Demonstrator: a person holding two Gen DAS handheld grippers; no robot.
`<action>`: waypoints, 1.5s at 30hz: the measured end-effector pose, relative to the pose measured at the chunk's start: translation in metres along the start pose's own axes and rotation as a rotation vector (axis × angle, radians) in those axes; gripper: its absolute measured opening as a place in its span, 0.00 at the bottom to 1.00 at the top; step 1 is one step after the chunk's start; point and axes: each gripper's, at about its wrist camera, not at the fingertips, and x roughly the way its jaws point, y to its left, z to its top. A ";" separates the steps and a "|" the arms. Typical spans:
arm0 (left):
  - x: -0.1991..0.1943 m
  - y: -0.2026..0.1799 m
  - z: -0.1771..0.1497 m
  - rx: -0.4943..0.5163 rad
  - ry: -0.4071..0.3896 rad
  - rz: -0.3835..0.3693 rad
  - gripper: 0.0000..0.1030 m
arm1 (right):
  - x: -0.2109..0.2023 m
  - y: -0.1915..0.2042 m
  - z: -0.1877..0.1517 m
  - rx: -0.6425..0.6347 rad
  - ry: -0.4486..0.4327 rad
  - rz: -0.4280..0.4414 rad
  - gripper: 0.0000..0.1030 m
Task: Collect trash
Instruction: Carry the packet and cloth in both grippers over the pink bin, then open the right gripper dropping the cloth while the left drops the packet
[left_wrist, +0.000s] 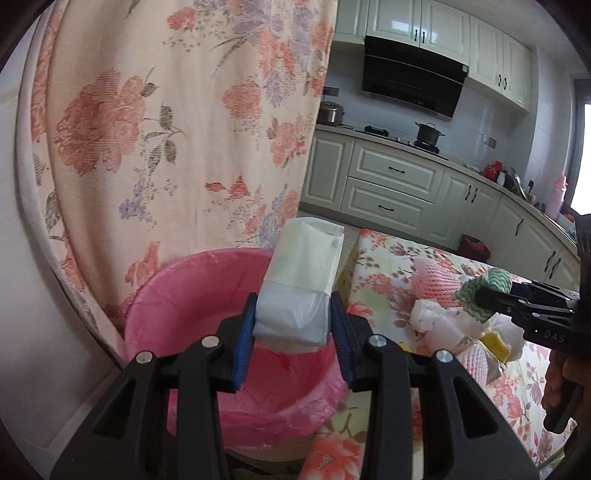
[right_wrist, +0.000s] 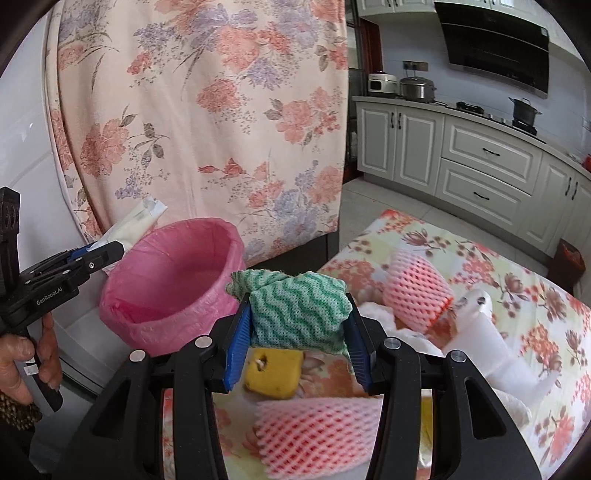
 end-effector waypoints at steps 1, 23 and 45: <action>-0.001 0.004 0.000 -0.009 -0.002 0.009 0.36 | 0.006 0.007 0.005 -0.010 0.000 0.012 0.44; -0.019 0.060 -0.005 -0.115 -0.027 0.102 0.37 | 0.096 0.108 0.035 -0.154 0.090 0.178 0.49; -0.013 0.040 0.000 -0.098 -0.018 0.053 0.53 | 0.052 0.028 0.019 -0.026 0.027 0.023 0.76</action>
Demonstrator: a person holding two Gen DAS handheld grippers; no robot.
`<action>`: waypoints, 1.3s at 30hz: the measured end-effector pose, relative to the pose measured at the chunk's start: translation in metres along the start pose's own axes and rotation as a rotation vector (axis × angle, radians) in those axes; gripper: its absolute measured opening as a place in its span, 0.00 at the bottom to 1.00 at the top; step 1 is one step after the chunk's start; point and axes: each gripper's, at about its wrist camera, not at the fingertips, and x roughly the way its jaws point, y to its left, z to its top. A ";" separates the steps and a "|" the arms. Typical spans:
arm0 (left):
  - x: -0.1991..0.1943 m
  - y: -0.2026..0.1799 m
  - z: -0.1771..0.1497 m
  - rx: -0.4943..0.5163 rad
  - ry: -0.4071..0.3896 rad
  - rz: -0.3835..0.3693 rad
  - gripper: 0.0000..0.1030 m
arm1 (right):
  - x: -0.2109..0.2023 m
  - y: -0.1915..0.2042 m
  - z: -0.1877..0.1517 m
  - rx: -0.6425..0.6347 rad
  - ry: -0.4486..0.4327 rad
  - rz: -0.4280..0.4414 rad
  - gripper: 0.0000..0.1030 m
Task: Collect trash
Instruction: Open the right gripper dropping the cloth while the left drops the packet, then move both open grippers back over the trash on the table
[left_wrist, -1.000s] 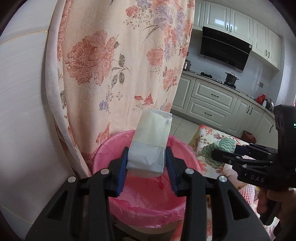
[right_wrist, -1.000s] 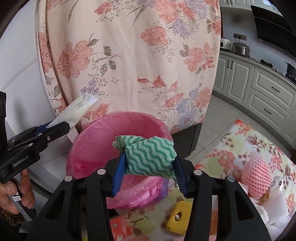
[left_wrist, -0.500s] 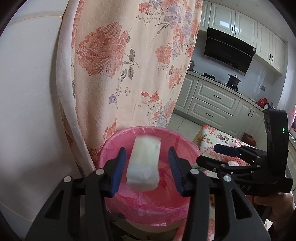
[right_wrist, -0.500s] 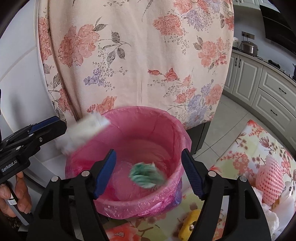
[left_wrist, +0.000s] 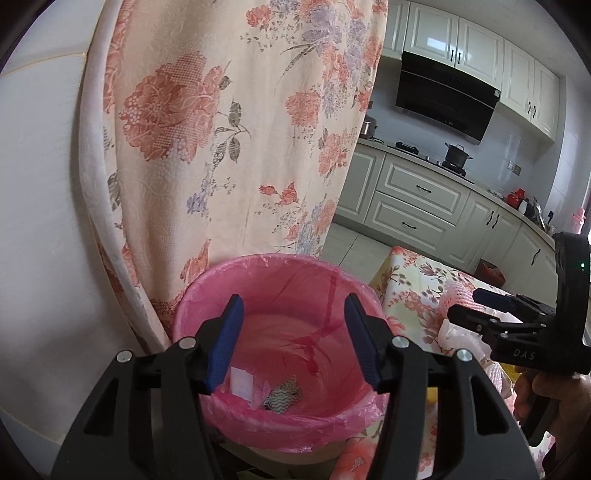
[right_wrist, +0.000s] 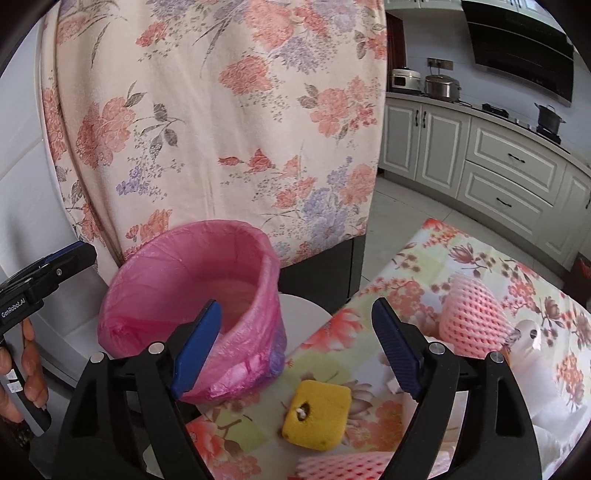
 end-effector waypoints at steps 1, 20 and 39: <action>0.000 -0.004 0.000 0.005 0.001 -0.007 0.53 | -0.004 -0.006 -0.002 0.008 -0.003 -0.012 0.76; 0.021 -0.124 -0.028 0.137 0.078 -0.188 0.57 | -0.085 -0.115 -0.078 0.192 -0.004 -0.222 0.79; 0.047 -0.212 -0.073 0.263 0.228 -0.292 0.61 | -0.114 -0.180 -0.151 0.305 0.066 -0.288 0.81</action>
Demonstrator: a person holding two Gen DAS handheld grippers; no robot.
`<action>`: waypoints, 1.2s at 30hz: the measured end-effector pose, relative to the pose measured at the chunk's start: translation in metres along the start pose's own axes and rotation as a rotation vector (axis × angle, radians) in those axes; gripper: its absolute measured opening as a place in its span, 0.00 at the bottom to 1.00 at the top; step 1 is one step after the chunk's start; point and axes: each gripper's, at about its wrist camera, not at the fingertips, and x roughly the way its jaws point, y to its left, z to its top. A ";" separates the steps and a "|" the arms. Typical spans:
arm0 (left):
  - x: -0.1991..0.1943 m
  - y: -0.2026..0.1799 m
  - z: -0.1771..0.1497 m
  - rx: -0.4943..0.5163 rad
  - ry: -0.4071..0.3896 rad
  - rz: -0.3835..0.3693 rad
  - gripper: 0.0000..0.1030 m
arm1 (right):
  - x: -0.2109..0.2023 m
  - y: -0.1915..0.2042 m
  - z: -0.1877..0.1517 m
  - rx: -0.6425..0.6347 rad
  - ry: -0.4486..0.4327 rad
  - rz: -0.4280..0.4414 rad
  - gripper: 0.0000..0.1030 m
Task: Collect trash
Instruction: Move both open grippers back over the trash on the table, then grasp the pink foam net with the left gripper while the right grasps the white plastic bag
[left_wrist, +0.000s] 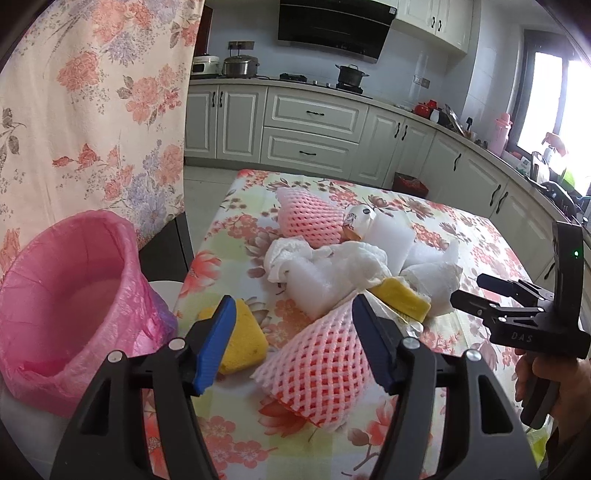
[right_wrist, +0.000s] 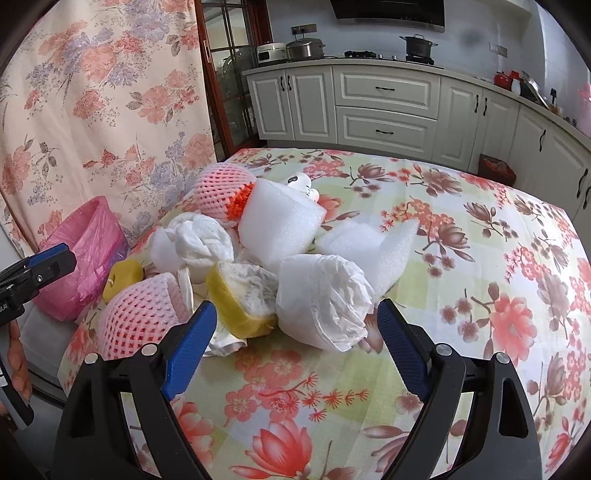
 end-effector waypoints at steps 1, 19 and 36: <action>0.003 -0.002 -0.001 0.001 0.013 -0.005 0.62 | 0.001 -0.002 -0.001 0.001 0.002 -0.002 0.81; 0.058 -0.015 -0.026 0.057 0.207 -0.019 0.72 | 0.038 -0.027 0.007 0.049 0.049 0.001 0.81; 0.067 -0.020 -0.033 0.074 0.264 -0.081 0.26 | 0.050 -0.022 -0.002 0.038 0.099 0.038 0.40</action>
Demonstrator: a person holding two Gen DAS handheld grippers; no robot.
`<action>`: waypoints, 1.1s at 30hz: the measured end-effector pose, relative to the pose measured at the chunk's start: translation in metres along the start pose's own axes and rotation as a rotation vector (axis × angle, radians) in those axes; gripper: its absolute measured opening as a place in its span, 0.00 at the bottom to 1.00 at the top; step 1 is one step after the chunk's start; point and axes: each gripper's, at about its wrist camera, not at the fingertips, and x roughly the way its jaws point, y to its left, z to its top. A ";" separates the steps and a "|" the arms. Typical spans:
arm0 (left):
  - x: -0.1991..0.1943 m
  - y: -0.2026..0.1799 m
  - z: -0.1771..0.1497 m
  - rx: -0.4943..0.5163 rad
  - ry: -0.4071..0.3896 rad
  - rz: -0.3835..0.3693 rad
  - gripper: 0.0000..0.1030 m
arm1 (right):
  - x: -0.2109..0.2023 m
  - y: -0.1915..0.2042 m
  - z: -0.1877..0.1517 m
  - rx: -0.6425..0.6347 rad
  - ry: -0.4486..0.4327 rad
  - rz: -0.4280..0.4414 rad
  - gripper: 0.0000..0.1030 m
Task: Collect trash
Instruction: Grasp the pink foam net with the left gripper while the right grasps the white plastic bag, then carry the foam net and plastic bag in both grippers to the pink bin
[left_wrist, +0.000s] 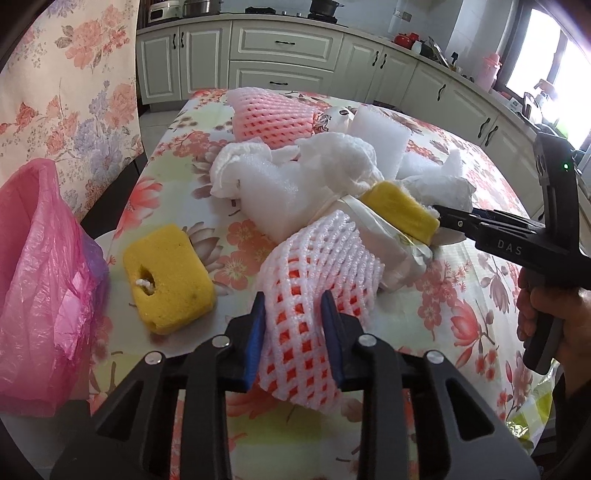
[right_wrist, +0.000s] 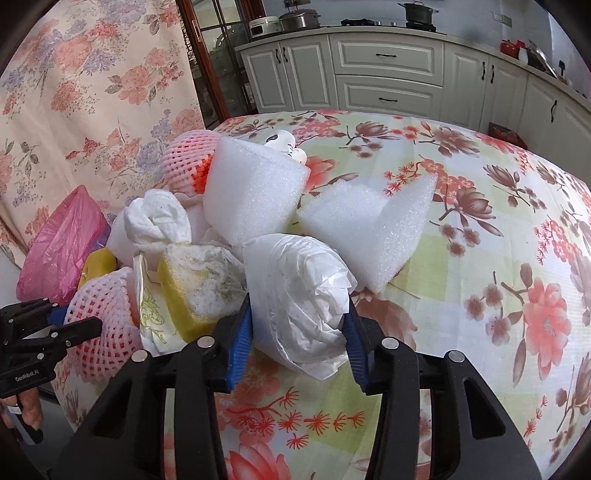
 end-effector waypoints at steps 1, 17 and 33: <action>-0.002 -0.001 0.000 0.000 -0.004 -0.001 0.24 | -0.002 0.000 -0.001 0.002 -0.002 0.001 0.40; -0.033 -0.003 0.008 0.004 -0.089 -0.011 0.19 | -0.050 -0.003 0.004 0.007 -0.090 -0.027 0.40; -0.070 0.008 0.013 -0.037 -0.193 -0.012 0.19 | -0.087 0.017 0.015 -0.020 -0.172 -0.010 0.40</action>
